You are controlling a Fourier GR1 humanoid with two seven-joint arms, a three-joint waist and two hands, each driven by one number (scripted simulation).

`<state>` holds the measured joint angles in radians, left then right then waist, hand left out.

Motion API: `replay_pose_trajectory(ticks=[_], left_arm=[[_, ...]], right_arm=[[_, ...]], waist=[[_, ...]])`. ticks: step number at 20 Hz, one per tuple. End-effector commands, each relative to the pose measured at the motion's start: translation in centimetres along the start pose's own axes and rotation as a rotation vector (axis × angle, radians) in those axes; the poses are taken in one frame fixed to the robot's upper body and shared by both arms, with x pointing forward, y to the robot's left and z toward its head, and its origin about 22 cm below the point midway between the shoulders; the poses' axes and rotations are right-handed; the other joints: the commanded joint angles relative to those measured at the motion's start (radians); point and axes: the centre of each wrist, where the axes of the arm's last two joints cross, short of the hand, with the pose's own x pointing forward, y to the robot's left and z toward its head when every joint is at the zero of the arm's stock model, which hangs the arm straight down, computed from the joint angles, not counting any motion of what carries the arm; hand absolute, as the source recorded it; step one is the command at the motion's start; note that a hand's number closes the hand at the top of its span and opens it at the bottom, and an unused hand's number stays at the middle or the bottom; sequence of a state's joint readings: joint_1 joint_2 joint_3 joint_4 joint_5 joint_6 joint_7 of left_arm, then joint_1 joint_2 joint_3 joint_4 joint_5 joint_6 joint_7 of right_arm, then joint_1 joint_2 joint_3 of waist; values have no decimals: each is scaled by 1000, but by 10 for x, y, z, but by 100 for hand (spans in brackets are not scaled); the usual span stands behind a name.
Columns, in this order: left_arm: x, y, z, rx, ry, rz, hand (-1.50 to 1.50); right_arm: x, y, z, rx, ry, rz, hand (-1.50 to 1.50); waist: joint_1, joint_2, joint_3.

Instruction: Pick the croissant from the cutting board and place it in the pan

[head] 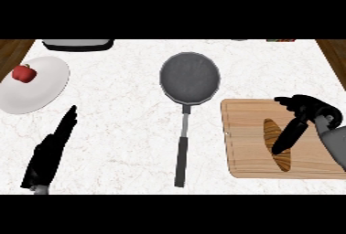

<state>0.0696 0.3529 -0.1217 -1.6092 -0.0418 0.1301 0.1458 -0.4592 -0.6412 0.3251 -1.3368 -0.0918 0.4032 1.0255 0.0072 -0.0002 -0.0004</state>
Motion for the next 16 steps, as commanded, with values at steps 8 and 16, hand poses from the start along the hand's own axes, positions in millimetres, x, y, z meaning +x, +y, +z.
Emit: replay_pose_trajectory(ticks=[8,16], left_arm=[[-6,-5,9,9,-4,3,0],[-11,-17,-13,14,10,-9,0]], right_arm=[[-11,17,-17,52,143,60,-150],[-22,21,-28,46,138,66,-150]], waist=[[-3,-1,0],[-9,0,0]])
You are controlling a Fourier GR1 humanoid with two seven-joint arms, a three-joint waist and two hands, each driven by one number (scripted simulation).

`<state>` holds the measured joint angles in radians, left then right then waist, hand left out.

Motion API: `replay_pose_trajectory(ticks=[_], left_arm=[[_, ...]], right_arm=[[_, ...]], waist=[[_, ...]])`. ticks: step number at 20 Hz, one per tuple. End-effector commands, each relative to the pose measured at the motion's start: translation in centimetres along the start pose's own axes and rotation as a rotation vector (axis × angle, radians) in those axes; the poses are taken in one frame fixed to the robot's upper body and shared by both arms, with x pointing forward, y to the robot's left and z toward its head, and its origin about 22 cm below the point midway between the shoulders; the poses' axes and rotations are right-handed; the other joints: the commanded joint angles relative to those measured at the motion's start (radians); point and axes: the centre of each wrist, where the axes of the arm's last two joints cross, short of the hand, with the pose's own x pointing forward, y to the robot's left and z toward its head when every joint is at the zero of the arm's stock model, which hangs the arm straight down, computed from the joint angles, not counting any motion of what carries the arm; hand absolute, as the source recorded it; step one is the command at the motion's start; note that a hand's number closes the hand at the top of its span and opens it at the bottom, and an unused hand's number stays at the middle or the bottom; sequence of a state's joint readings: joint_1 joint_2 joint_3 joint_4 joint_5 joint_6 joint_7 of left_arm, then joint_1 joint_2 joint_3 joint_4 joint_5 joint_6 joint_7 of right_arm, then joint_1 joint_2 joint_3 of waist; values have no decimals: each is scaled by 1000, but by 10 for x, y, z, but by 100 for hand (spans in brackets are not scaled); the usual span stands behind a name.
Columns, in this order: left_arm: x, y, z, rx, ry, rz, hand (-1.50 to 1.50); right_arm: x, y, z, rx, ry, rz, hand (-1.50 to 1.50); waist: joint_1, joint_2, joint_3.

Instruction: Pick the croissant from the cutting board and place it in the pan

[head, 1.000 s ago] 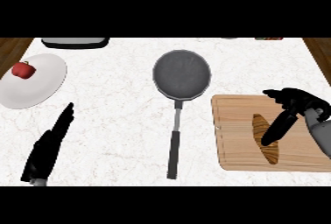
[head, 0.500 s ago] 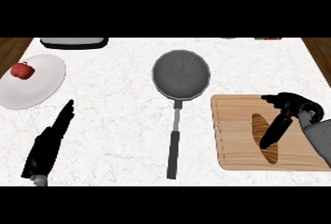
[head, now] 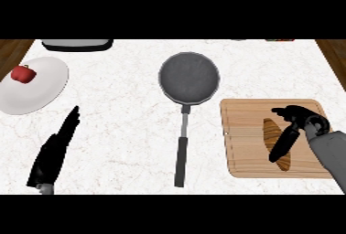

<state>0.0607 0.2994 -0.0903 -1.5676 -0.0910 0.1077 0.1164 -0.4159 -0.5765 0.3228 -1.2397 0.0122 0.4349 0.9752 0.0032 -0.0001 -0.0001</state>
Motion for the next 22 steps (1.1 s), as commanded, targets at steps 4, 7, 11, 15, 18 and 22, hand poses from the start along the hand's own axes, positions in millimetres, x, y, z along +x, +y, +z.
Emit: replay_pose_trajectory(ticks=[4,7,11,15,18,22], left_arm=[[-2,4,3,9,4,-5,0],[5,-4,2,5,-10,15,0],[0,17,0,2,-11,-6,0],[6,9,-6,-5,-5,-4,0],[0,6,8,-6,2,-10,0],[9,11,1,-7,-13,5,0]], right_arm=[[-11,25,-23,18,98,34,-150],[3,6,-26,30,51,0,-150],[-11,32,-24,-37,5,-56,150],[13,43,-19,21,1,-94,150],[-8,28,-35,34,-11,-121,150],[-9,50,-45,-18,-22,-124,150]], waist=[[1,0,0],[5,1,0],[-3,-1,0],[-3,-1,0],[3,0,0],[5,1,0]])
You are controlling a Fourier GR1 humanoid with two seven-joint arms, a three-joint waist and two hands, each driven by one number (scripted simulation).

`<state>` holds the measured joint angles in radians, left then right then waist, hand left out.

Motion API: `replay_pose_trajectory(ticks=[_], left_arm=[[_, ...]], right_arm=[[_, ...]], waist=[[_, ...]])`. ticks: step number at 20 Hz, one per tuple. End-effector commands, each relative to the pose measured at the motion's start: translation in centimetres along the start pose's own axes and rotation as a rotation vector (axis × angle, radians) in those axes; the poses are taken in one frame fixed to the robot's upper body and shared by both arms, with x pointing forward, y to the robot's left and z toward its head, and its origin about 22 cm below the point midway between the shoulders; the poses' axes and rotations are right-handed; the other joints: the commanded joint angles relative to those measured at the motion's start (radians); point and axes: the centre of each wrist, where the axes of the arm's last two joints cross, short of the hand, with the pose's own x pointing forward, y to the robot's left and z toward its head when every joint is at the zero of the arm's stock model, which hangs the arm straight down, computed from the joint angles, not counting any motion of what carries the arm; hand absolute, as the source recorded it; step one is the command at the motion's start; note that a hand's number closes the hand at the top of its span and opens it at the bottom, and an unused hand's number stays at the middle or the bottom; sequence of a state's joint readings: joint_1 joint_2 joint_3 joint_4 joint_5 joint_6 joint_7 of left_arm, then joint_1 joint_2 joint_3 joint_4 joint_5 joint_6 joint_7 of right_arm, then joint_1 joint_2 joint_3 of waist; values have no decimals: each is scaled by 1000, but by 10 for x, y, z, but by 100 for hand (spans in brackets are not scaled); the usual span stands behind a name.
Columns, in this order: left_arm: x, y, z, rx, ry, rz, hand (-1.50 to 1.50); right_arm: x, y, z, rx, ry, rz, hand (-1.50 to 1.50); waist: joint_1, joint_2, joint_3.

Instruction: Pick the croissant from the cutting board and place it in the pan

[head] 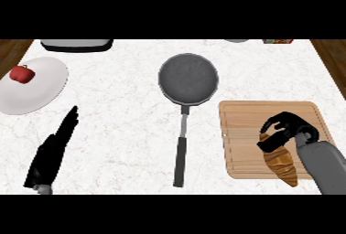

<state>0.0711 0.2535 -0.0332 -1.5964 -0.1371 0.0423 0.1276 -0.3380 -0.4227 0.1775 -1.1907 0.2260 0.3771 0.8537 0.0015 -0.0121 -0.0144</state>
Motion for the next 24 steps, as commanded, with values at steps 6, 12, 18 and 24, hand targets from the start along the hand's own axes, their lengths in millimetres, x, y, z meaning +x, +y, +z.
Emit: replay_pose_trajectory(ticks=[6,12,18,24], left_arm=[[2,4,4,-16,9,-3,0],[11,0,-5,-6,-8,10,0],[11,-11,2,-14,-1,6,0],[9,-7,7,-7,-1,-2,0]], right_arm=[[-17,-50,6,-237,-143,282,150],[4,-86,30,-645,-407,312,150],[43,-113,71,-937,-726,319,150],[102,-92,74,-902,-870,204,150]], waist=[[22,17,16],[17,18,17],[22,14,16],[15,13,15]])
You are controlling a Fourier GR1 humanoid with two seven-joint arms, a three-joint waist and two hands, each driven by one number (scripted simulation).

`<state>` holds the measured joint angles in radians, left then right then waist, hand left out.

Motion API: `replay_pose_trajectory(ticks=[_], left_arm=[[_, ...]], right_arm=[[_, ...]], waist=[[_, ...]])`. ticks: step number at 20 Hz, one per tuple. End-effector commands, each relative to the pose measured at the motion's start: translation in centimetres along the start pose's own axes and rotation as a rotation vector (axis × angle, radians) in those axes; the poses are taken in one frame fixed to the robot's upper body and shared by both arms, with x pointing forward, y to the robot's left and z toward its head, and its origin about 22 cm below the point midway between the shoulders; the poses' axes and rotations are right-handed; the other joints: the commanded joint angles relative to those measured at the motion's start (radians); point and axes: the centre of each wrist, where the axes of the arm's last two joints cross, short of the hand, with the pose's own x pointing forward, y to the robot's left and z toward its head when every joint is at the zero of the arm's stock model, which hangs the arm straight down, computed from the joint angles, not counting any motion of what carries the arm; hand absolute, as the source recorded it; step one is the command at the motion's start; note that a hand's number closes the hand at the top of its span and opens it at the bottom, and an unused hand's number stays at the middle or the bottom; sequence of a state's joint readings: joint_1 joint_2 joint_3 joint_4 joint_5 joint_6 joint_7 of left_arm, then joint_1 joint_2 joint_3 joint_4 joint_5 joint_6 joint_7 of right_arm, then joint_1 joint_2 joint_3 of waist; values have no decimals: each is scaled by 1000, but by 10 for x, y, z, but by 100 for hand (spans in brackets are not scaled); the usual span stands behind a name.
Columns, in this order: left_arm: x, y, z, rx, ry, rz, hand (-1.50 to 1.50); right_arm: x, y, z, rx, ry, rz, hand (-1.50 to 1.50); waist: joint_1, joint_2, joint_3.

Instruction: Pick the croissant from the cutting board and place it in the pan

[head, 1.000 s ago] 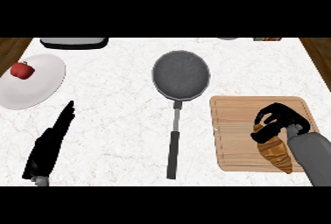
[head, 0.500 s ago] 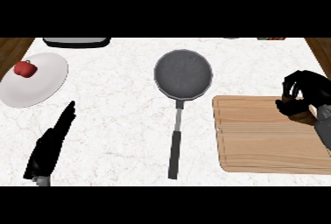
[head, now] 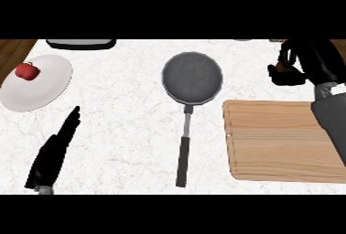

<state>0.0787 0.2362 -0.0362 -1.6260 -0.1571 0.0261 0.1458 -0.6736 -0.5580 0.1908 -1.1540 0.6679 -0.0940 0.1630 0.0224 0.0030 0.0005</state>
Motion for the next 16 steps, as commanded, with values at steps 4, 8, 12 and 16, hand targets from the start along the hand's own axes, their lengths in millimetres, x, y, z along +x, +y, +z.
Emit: replay_pose_trajectory(ticks=[4,8,12,16], left_arm=[[-1,-2,-4,12,-15,-12,0],[15,-11,-13,-19,-16,12,0],[0,-20,-9,-10,-5,-7,0],[11,-8,-7,-45,-46,-7,0]], right_arm=[[67,18,-41,16,-102,-155,150],[97,31,-61,73,-105,-215,150],[114,68,-64,126,-76,-280,150],[126,81,-71,185,-48,-263,150]], waist=[[3,2,0],[8,5,0],[19,11,0],[48,18,0]])
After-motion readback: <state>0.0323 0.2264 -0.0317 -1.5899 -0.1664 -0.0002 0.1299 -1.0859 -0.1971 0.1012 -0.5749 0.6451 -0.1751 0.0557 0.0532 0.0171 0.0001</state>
